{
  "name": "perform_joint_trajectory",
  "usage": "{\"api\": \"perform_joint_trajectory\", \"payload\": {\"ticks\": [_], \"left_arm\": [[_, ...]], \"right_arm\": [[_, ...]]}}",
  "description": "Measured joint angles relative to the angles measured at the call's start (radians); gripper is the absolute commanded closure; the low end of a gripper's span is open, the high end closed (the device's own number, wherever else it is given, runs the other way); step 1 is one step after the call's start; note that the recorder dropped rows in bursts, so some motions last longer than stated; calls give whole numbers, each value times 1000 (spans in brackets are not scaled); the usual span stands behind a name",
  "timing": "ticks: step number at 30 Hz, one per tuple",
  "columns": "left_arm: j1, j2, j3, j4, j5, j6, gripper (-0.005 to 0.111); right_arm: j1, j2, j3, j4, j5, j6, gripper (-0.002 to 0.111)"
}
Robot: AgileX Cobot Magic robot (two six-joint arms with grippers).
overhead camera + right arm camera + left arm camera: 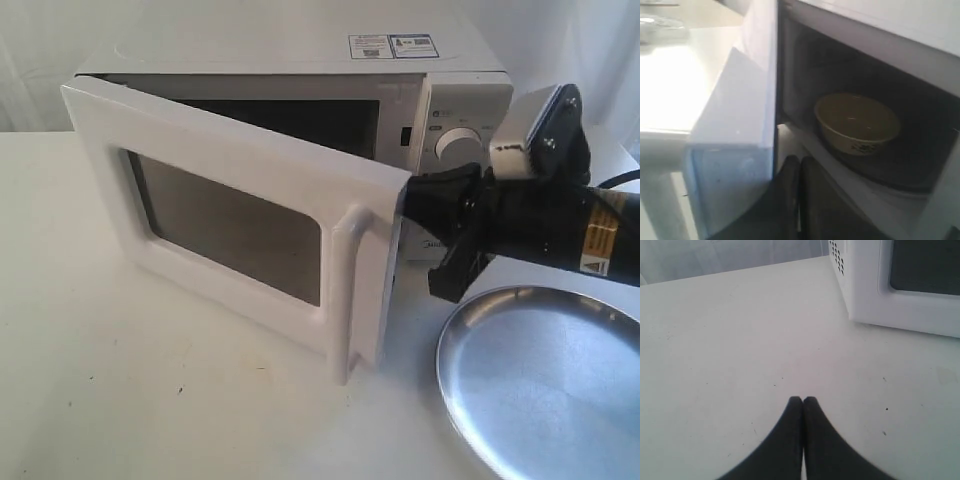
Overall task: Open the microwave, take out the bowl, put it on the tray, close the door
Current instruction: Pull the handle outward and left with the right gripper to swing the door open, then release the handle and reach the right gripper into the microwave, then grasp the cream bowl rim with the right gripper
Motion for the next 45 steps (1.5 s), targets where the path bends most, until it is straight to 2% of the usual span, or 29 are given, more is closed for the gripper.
{"api": "perform_joint_trajectory", "payload": {"ticks": [5,9,12,16,21,23,25,29,30,41,45], "left_arm": [[0,0,0,0,0,0,107],[0,0,0,0,0,0,107],[0,0,0,0,0,0,107],[0,0,0,0,0,0,107],[0,0,0,0,0,0,107],[0,0,0,0,0,0,107],[0,0,0,0,0,0,107],[0,0,0,0,0,0,107],[0,0,0,0,0,0,107],[0,0,0,0,0,0,107],[0,0,0,0,0,0,107]], "right_arm": [[8,0,0,-104,-90,4,108],[24,15,0,1,-18,-7,108],[82,67,-9,77,-8,-77,108],[180,162,-84,221,110,-190,108],[301,243,-227,264,348,-252,108],[338,255,-280,264,446,-288,103],[374,272,-343,264,544,-330,94],[392,325,-446,266,633,-385,65],[394,347,-473,266,646,-399,61],[471,536,-665,251,804,-429,61],[500,576,-724,246,825,-433,66]]}}
